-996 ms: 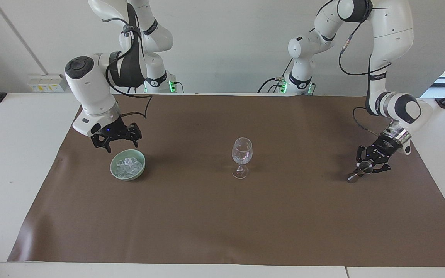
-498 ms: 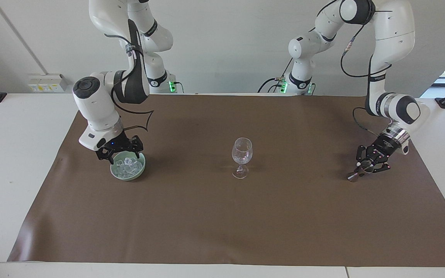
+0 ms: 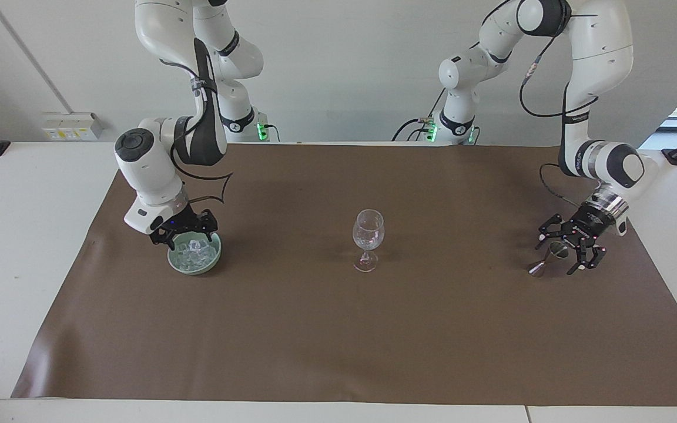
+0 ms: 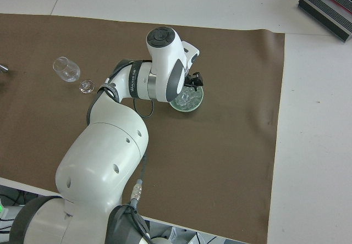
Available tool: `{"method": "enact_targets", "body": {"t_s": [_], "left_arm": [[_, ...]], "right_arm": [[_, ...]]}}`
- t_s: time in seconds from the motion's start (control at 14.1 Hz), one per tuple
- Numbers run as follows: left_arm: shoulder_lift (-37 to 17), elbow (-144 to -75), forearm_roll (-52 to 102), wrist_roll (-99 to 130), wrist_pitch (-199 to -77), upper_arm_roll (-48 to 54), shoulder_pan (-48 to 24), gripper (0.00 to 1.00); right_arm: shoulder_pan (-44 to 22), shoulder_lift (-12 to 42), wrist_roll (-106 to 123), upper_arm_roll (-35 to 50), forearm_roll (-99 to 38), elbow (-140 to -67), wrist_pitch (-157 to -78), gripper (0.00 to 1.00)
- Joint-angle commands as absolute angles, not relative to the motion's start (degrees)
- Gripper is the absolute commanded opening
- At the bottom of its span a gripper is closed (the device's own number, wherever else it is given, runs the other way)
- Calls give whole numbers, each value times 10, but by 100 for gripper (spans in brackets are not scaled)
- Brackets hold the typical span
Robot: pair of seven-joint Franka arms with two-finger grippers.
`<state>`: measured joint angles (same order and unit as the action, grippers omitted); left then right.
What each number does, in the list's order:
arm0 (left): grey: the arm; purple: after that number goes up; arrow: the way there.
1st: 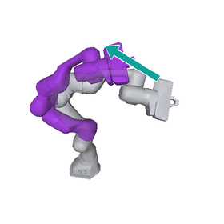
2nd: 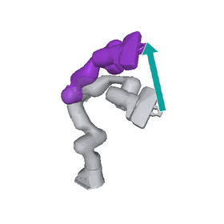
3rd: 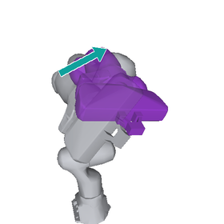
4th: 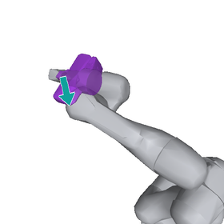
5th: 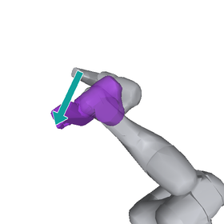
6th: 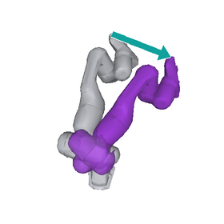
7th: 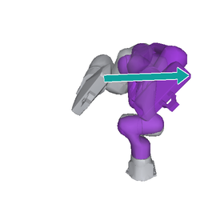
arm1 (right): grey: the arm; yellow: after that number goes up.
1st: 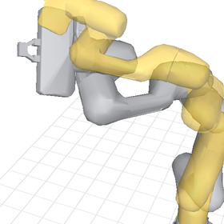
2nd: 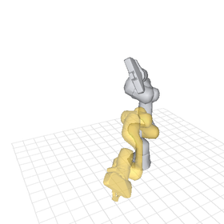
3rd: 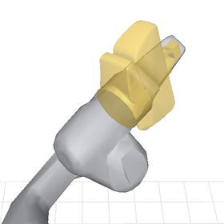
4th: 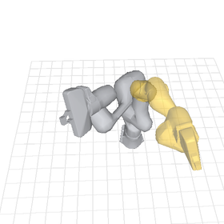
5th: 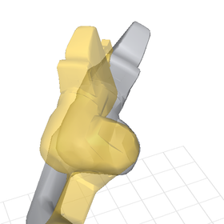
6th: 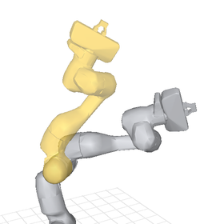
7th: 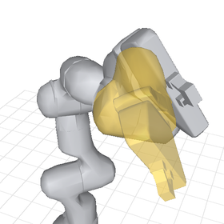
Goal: Pour wine and add ice with both arms
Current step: 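Release the jigger with the left gripper while the right gripper reaches the ice, then grasp an ice cube with the right gripper while the left gripper withdraws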
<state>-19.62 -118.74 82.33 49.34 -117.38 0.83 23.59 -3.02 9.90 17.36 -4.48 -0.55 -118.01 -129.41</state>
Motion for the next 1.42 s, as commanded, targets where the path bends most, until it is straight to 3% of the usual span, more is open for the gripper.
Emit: {"method": "enact_targets", "body": {"t_s": [0.0, 0.28, 0.5, 0.71, 1.0, 1.35], "left_arm": [[-186, -1178, 797, 486, -1164, 9, 243, 100], [-146, -1179, 726, 490, -1159, 7, 244, 100], [-112, -1179, 672, 489, -1157, 7, 243, 100], [-110, -1127, 600, 492, -1145, 7, 242, 100], [-113, -1040, 500, 484, -1138, 11, 208, 100], [-109, -968, 373, 480, -1125, 14, 155, 100]], "right_arm": [[-22, 95, 185, -41, -6, -1198, -1315, 93], [-22, 97, 185, -41, -4, -1208, -1327, 68], [-22, 98, 185, -41, -4, -1209, -1329, 68], [-22, 98, 184, -41, -4, -1209, -1329, 63], [-21, 99, 184, -42, -3, -1209, -1329, 46], [-21, 100, 179, -42, -3, -1209, -1329, 46]]}}
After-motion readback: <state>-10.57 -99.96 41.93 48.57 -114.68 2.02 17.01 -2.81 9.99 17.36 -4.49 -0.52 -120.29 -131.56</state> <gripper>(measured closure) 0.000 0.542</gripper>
